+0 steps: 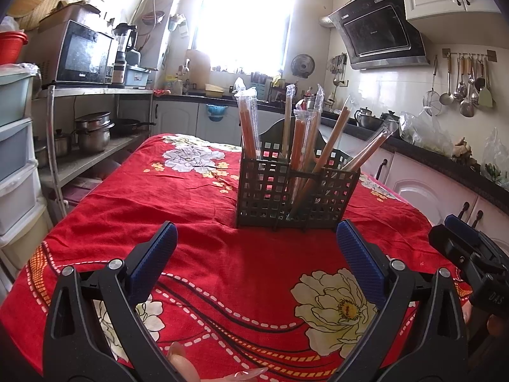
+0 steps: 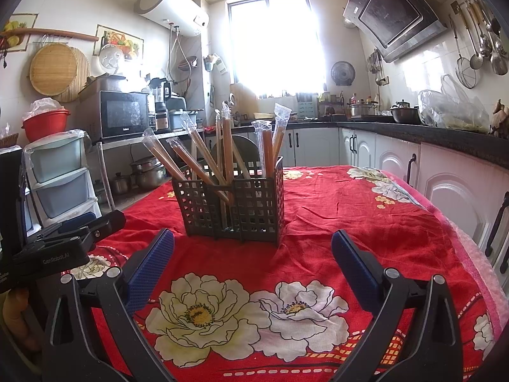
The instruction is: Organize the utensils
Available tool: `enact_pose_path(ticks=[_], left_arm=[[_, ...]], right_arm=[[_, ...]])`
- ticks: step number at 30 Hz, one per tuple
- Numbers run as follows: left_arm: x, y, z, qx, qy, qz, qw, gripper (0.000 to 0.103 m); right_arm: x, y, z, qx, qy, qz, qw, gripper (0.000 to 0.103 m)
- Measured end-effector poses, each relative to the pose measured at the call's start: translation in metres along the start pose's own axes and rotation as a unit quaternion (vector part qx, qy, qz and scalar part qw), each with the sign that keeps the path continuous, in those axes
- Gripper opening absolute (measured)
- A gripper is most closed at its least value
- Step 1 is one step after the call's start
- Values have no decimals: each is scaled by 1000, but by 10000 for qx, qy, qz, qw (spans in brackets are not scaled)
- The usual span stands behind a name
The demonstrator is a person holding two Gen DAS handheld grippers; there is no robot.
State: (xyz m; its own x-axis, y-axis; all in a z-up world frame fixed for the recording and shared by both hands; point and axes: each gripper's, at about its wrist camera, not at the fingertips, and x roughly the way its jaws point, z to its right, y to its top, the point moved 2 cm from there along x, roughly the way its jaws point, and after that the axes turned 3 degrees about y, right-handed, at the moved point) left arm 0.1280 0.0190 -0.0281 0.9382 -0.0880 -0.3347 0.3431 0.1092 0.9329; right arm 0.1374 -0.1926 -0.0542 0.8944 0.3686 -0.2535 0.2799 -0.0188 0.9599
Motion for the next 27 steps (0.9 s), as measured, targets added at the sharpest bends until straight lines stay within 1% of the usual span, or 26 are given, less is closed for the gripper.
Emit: enact_pose_path(ticks=[27], left_arm=[[1,-2,-1,-28,19,-54,10000,92]], right_arm=[[0,0,1,3,-8,5,10000,97]])
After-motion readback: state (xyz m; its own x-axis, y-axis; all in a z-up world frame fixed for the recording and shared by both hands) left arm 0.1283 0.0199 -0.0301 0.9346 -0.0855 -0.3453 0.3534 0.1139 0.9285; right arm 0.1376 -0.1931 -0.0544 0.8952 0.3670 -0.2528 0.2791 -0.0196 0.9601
